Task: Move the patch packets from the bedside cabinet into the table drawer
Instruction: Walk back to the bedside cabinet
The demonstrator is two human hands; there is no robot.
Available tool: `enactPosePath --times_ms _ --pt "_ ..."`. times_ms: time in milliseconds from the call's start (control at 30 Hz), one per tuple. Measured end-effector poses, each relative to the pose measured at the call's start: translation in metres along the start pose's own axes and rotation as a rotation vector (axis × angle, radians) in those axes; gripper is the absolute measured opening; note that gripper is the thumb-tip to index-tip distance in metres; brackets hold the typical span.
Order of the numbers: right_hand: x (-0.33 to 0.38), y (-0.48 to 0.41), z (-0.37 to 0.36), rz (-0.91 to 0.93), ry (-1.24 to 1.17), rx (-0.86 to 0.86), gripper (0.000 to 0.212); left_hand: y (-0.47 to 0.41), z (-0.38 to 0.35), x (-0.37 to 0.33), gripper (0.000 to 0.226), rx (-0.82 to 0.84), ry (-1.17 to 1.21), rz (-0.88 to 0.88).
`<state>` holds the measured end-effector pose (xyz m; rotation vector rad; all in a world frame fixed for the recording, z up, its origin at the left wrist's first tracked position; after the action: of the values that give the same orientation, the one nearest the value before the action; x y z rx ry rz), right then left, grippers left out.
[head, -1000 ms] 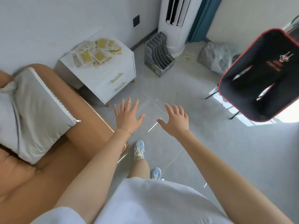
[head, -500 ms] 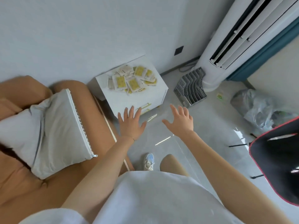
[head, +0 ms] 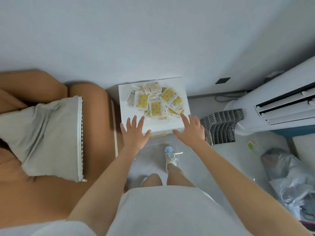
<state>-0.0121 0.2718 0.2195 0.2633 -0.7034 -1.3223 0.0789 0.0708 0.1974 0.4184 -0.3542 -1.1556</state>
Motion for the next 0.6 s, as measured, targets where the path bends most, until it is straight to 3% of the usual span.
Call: enactPosePath --times_ms 267,600 --pt "-0.016 -0.116 -0.005 -0.083 -0.123 0.065 0.077 -0.106 -0.009 0.009 0.065 0.08 0.113 0.181" --pt "-0.029 -0.292 -0.084 -0.104 -0.204 -0.03 0.083 -0.27 -0.119 0.027 0.073 0.038 0.247 0.26"
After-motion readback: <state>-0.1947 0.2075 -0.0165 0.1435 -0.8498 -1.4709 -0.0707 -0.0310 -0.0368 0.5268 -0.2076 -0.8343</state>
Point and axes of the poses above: each hand's wrist, its own y-axis away from the middle knuckle, its own z-axis out of the back of the hand, x = y × z, the point moved 3 cm from there along -y, towards the middle knuckle, and after that the axes turned 14 degrees about -y, right-handed, at the moved point
